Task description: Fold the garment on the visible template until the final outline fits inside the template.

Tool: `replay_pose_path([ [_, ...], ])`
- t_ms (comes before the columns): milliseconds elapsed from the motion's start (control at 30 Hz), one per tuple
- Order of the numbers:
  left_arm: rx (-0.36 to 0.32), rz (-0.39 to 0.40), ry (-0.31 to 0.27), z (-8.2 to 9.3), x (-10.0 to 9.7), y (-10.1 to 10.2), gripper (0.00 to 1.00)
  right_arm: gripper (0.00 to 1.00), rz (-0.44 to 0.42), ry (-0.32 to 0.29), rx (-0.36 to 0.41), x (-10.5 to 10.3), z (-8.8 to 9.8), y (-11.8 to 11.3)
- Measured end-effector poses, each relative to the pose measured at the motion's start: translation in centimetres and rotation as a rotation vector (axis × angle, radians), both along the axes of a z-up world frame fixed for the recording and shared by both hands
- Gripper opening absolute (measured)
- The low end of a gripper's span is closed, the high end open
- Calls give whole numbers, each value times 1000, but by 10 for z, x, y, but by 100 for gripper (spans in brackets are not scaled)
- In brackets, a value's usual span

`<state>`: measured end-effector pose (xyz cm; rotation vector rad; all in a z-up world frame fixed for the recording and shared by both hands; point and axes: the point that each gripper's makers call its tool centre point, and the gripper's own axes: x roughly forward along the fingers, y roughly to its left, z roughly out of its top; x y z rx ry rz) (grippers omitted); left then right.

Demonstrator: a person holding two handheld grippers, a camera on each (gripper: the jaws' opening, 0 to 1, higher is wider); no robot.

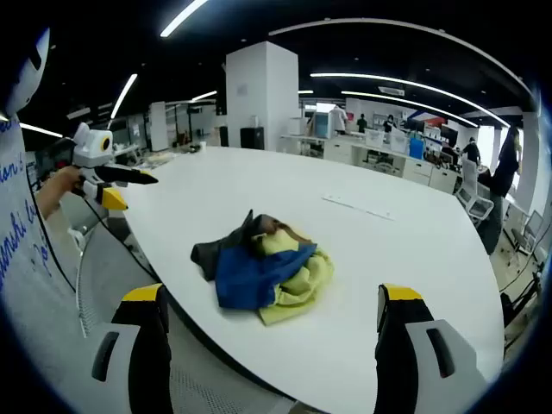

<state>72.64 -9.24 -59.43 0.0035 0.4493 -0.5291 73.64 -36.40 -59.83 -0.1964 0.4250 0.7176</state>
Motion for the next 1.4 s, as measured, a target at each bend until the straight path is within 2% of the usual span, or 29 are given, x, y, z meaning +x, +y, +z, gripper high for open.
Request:
replay_pose_path([
  [700, 18, -16, 6, 1, 0, -2, 99, 100, 11, -2, 2, -1, 4, 0],
  [1400, 26, -15, 9, -1, 0, -4, 99, 100, 9, 7, -3, 0, 0, -3],
])
